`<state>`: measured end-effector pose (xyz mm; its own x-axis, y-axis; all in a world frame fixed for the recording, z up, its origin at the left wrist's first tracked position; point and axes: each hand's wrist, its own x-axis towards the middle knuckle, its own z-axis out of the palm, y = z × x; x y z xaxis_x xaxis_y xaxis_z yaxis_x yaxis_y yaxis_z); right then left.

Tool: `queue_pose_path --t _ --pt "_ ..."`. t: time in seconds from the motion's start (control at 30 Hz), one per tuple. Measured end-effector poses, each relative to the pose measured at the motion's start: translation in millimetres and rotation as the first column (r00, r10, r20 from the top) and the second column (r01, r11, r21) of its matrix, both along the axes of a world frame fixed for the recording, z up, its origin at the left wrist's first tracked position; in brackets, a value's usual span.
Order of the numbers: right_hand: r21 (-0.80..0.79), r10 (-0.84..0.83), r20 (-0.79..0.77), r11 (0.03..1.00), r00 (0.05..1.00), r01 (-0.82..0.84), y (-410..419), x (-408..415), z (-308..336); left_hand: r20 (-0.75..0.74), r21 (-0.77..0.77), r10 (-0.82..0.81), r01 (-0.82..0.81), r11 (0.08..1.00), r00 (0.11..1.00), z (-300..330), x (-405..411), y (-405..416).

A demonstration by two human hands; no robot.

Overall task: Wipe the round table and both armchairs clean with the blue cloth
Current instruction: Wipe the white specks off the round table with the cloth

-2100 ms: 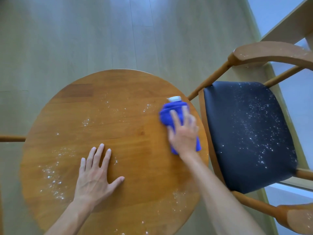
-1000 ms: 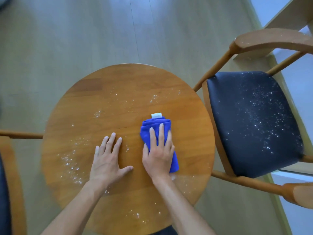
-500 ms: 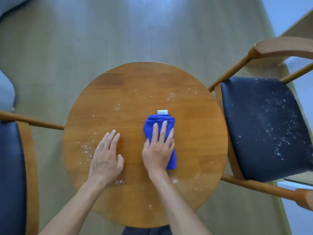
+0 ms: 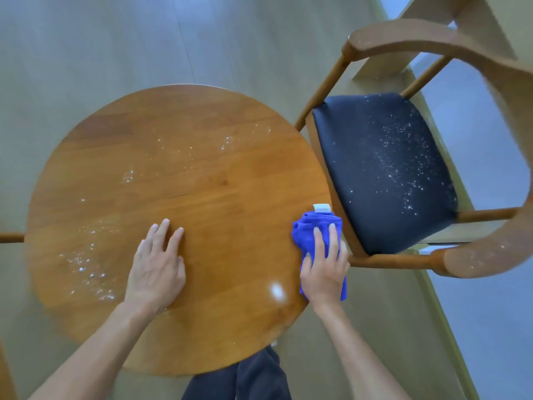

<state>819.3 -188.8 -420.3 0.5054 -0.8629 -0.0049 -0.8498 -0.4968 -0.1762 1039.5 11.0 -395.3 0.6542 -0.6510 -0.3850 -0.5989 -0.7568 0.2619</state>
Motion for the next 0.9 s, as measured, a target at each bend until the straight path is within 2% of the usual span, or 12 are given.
queue_pose_path --t 0.1,0.17,0.27,0.33,0.4,0.47,0.53,0.6,0.67,0.73,0.83,0.9 --pt "0.052 -0.394 0.088 0.919 0.915 0.39 -5.4 35.8 5.6 0.002 0.06 -0.028 0.028 0.998 1.0 -4.1 -2.9 3.9" --pt "-0.006 -0.368 0.052 0.929 0.928 0.369 21.2 56.1 4.3 0.025 0.073 -0.049 0.047 0.996 0.998 -6.5 -2.1 4.7" --pt "-0.02 -0.035 0.065 0.999 0.997 0.037 101.1 80.4 0.2 0.017 0.049 -0.017 0.016 0.999 1.0 -6.8 -2.9 1.5" --pt "0.039 0.221 0.127 0.973 0.967 -0.228 148.4 83.0 -2.1 0.007 0.043 -0.014 0.013 0.999 1.0 -5.5 -0.7 0.9" --pt "0.062 0.486 0.186 0.861 0.854 -0.504 150.2 64.7 -4.3 -0.001 0.041 -0.047 0.047 0.998 0.999 -3.5 4.1 1.7" --pt "0.04 0.741 0.188 0.65 0.645 -0.759 110.5 32.5 -4.0 -0.006 0.045 -0.063 0.063 0.997 0.998 -0.5 7.3 2.7" --pt "0.012 0.844 0.125 0.525 0.522 -0.851 53.4 4.3 -1.7 -0.014 0.055 -0.06 0.061 0.997 0.998 1.7 7.3 3.3" --pt "0.019 0.755 0.074 0.652 0.651 -0.758 -2.4 -6.0 1.4 -0.027 0.066 -0.057 0.058 0.996 0.998 2.7 6.9 3.6" --pt "0.026 0.51 0.036 0.859 0.859 -0.511 -38.3 2.9 1.2 -0.04 0.081 -0.064 0.067 0.994 0.997 2.6 7.8 4.0" --pt "-0.022 0.214 0.018 0.977 0.977 -0.214 -41.5 29.0 0.6 -0.04 0.09 -0.064 0.067 0.994 0.997 1.7 8.4 5.6" --pt "-0.04 -0.074 0.062 0.996 0.995 0.076 9.2 71.3 -0.1 -0.035 0.104 -0.073 0.076 0.992 0.997 1.6 6.4 7.1" --pt "-0.03 0.006 0.095 1.0 0.995 -0.003 65.8 77.4 -4.2 -0.035 0.109 -0.058 0.062 0.992 0.998 2.6 4.0 6.1"
